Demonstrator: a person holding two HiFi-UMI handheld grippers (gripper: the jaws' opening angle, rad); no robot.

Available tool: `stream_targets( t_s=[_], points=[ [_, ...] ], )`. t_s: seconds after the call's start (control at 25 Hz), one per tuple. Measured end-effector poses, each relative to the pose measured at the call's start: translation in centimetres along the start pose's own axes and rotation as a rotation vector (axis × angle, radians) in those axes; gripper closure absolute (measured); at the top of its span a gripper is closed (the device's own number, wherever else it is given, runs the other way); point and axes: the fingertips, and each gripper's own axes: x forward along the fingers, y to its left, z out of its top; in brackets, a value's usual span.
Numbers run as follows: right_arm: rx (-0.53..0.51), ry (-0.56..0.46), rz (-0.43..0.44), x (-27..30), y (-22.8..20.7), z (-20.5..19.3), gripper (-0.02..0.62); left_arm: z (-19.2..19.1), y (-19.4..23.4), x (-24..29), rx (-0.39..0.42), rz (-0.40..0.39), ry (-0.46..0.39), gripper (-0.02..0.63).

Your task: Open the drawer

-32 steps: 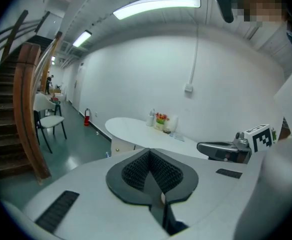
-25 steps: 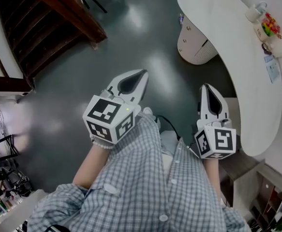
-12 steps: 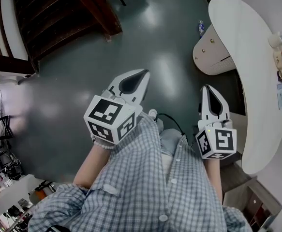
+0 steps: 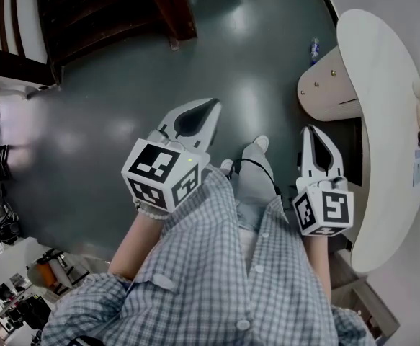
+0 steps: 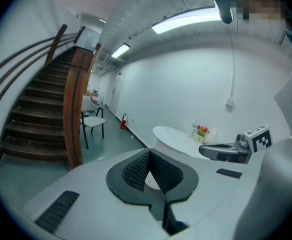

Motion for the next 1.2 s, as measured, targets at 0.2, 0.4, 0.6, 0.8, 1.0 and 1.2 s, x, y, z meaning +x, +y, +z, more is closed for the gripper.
stream_targets(
  t_s=[0.2,0.4,0.6,0.8,1.0,1.2],
  points=[
    [-0.035,0.025,0.065,1.8,0.8,0.0,0.586,0.0,1.4,-0.6,-0.034,0.053,-0.019,0.601],
    [-0.056,0.041,0.127,4.3,2.2,0.7,0.586,0.2,3.2,-1.0,-0.058,0.097,-0.021,0.601],
    [-0.067,0.043,0.183,7.3,2.6,1.5,0.586,1.0,4.9,-0.1,-0.067,0.137,-0.03,0.601],
    [-0.085,0.034,0.21,10.3,1.7,3.1,0.586,2.3,6.3,1.8,-0.083,0.154,-0.038,0.601],
    [-0.085,0.02,0.211,13.0,-0.7,5.0,0.586,5.1,7.1,5.1,-0.068,0.156,-0.054,0.601],
    [-0.084,0.008,0.21,16.3,-3.0,7.1,0.586,7.9,8.1,8.2,-0.056,0.157,-0.063,0.601]
  ],
)
